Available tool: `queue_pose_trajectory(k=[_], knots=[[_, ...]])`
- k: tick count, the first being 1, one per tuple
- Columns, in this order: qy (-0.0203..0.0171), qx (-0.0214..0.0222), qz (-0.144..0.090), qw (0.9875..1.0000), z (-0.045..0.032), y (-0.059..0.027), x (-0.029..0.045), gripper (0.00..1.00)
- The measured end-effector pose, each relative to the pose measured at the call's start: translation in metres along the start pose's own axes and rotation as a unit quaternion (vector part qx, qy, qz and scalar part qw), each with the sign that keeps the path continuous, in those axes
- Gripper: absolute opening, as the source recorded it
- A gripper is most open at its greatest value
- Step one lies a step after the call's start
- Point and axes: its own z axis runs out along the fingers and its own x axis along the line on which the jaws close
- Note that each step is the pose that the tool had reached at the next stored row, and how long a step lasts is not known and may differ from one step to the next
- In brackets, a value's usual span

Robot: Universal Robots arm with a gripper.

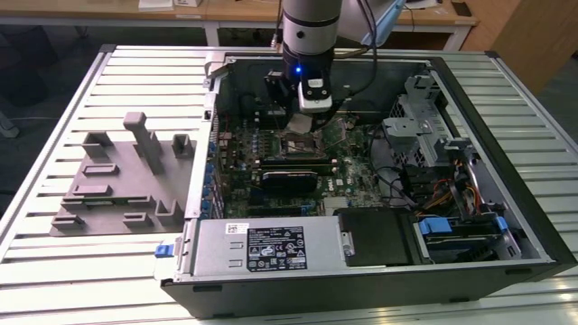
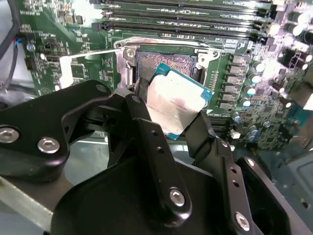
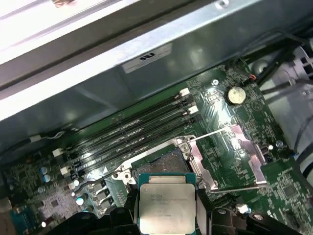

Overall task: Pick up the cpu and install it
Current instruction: 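Place the cpu into insertion slot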

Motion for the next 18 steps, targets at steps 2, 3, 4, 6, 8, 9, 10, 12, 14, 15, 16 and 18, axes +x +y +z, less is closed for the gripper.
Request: queue_pose_trajectory(k=[2,3,4,6,8,9,10,12,14,15,16,18], knots=[[-0.0008,0.0,0.012,0.9999,0.0,0.0,0.0,0.55],[-0.0012,0.0,0.018,0.9998,0.0,0.0,0.0,0.55],[-0.0015,0.0,0.024,0.9997,0.0,0.0,0.0,0.55],[-0.0023,0.0,0.037,0.9993,0.0,0.0,0.0,0.55],[-0.0031,0.0001,0.048,0.9988,0.0,0.0,0.0,0.55],[-0.0034,0.0,0.054,0.9985,0.0,0.0,0.0,0.55],[-0.0038,0.0,0.06,0.9982,0.0,0.0,0.0,0.55],[-0.0046,0.0001,0.072,0.9974,0.0,0.0,0.0,0.55],[-0.0054,0.0001,0.085,0.9964,0.0,0.0,0.0,0.55],[-0.0058,0.0001,0.09,0.9959,0.0,0.0,0.0,0.55],[-0.0061,0.0002,0.096,0.9954,0.0,0.0,0.0,0.55],[-0.0069,0.0002,0.108,0.9941,0.0,0.0,0.0,0.55]])
